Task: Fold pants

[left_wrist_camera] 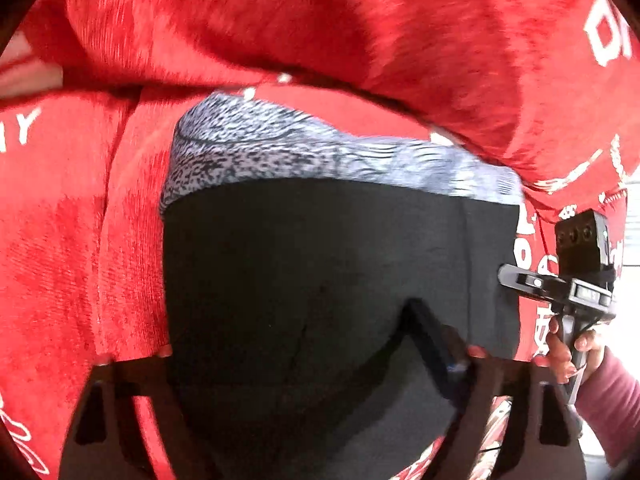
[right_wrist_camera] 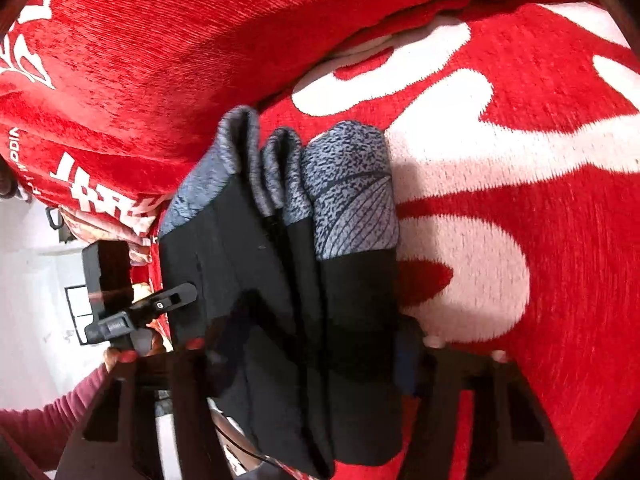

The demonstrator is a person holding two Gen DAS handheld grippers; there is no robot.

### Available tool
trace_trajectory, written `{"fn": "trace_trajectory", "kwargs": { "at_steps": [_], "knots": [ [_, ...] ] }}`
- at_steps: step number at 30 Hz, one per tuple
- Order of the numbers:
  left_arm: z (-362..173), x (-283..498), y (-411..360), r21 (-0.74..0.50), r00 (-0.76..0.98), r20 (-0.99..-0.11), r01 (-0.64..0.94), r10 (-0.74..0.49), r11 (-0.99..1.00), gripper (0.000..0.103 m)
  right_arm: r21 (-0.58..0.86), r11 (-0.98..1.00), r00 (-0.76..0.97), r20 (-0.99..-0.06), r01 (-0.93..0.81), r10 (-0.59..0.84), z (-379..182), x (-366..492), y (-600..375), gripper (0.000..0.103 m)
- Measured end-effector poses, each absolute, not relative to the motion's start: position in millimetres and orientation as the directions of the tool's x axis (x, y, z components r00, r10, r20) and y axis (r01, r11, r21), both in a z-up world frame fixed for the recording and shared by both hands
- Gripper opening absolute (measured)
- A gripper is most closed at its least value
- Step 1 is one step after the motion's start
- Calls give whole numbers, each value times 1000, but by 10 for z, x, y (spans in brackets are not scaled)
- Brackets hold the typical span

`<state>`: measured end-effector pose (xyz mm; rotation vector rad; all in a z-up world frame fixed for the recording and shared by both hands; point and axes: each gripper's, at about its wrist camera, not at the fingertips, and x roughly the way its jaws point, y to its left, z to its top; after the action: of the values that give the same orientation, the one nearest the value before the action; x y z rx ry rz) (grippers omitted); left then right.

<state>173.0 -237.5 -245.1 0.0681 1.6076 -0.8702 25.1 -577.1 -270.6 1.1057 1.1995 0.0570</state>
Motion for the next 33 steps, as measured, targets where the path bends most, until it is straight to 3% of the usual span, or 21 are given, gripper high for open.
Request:
{"fn": "trace_trajectory", "kwargs": {
  "at_steps": [5,15,21,25,27,29,31,33],
  "knots": [
    [-2198,1653,-2285,-533,-260,-844,504,-470,680,75,720,497,457,-693,484,558,-2510,217,-5717,44],
    [-1751,1332,-1832,-550,-269,-832,506,-484,664,75,780,417,495,-621,466,608,-2131,-171,-5391,43],
    [-1827,1068,-1461,-504,-260,-862,526,-435,684,75,786,391,498,-610,478,616,-2081,-470,-4984,43],
    [-2193,998,-1302,-413,-215,-911,516,-353,751,76,736,423,461,-667,528,585,-2269,-518,-4732,43],
    [-2265,1060,-1141,-425,-191,-905,482,-381,766,82,683,488,439,-727,543,528,-2318,-502,-4658,45],
    [-2282,1100,-1122,-410,-182,-911,473,-369,780,89,650,521,433,-758,552,487,-2334,-466,-4642,54],
    [-2235,1119,-1094,-379,-163,-925,471,-344,796,90,569,564,377,-821,599,428,-2356,-439,-4635,63],
    [-2112,1151,-1055,-328,-117,-943,470,-311,819,90,499,584,336,-865,640,371,-2317,-471,-4675,63]
  ]
}}
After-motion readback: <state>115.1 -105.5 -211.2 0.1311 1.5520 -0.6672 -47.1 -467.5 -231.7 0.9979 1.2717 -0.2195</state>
